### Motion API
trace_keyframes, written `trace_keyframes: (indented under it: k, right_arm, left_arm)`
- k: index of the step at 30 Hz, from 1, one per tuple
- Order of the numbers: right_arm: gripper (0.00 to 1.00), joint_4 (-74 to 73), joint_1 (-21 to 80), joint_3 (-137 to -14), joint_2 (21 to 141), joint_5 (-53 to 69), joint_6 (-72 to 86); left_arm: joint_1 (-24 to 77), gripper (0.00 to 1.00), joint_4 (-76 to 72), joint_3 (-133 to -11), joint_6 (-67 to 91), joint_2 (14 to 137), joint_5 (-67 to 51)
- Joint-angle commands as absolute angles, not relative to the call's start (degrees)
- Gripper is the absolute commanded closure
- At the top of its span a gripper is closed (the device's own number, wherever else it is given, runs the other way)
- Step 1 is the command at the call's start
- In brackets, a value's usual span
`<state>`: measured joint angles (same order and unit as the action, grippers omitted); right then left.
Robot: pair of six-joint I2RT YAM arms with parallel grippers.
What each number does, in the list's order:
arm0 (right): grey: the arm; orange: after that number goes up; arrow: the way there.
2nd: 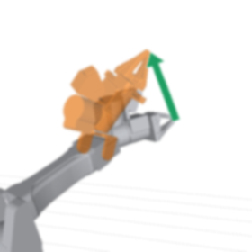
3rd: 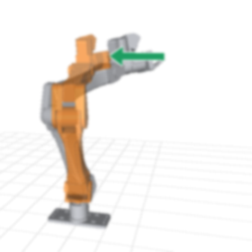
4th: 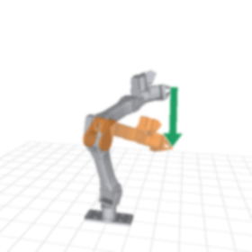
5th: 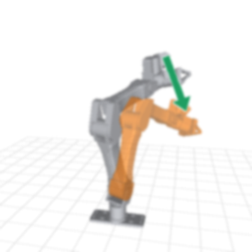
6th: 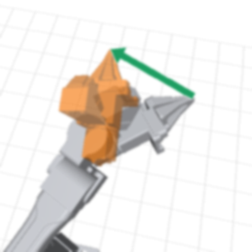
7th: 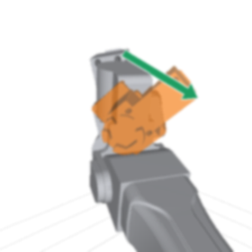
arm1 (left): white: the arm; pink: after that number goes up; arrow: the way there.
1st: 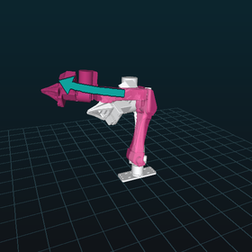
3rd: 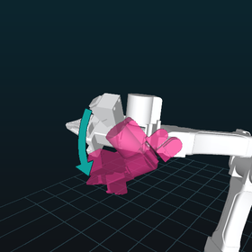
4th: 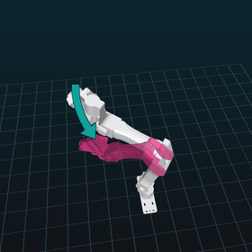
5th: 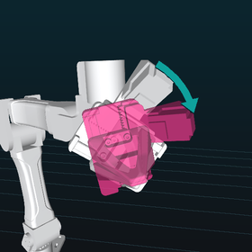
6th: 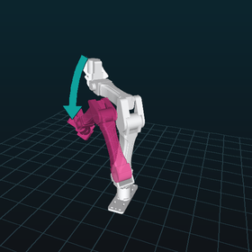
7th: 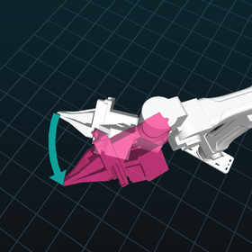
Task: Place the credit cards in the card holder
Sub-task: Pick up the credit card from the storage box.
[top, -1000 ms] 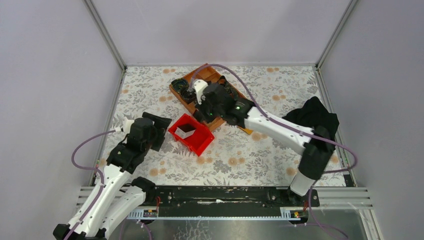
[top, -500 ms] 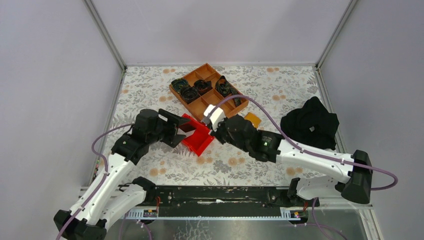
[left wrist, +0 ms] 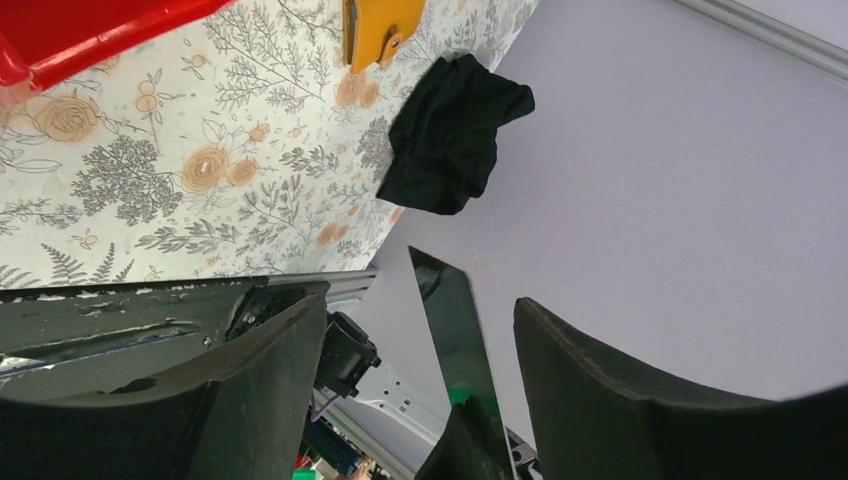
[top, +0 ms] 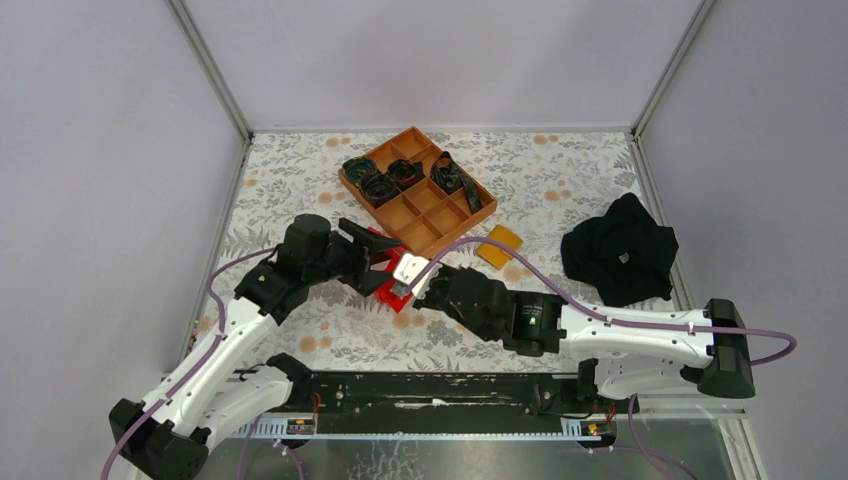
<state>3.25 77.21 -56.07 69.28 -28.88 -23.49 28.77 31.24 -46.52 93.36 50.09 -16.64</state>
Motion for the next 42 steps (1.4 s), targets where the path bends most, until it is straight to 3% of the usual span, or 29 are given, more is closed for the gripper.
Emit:
trace_keyframes:
  k: [1, 8, 15, 23, 26, 28, 30, 32, 35, 42]
  right_arm:
    - [1.0, 9.1, 79.9, -55.9, 69.0, -34.0, -28.2]
    - [1.0, 9.7, 82.2, -56.2, 70.9, -34.6, -30.1]
    - [1.0, 10.3, 83.4, -56.6, 72.7, -35.4, -31.8]
    - [1.0, 11.3, 83.8, -55.4, 72.6, -37.7, -33.9]
    - [0.99, 10.6, 83.9, -55.5, 72.9, -39.1, -33.8]
    - [0.86, 10.1, 84.0, -55.7, 72.8, -39.9, -33.0]
    - [0.67, 9.4, 84.0, -55.9, 72.3, -40.7, -31.3]
    - [0.57, 7.6, 84.0, -56.4, 71.6, -41.1, -28.5]
    - [0.5, 3.5, 84.0, -56.7, 70.4, -41.6, -23.2]
    - [0.46, -3.2, 84.0, -56.3, 65.1, -45.1, -7.8]
  left_arm:
    - [29.4, 0.27, 26.4, -48.4, 95.1, 49.9, -19.5]
    - [29.6, 0.51, 24.1, -47.0, 96.4, 49.2, -20.7]
    - [29.6, 0.63, 22.0, -46.1, 96.9, 48.7, -22.3]
    - [29.6, 0.99, 17.8, -42.4, 97.8, 47.9, -24.9]
    - [29.6, 1.0, 16.4, -41.8, 97.7, 48.2, -25.8]
    - [29.6, 1.0, 15.8, -41.3, 97.6, 48.2, -26.0]
    - [29.6, 1.0, 15.6, -41.0, 97.3, 48.0, -25.2]
    - [29.6, 1.0, 15.6, -40.6, 96.5, 47.5, -23.4]
    - [29.5, 1.0, 15.4, -40.1, 93.9, 47.1, -19.6]
    - [29.5, 1.0, 8.1, -37.4, 85.6, 48.8, -12.7]
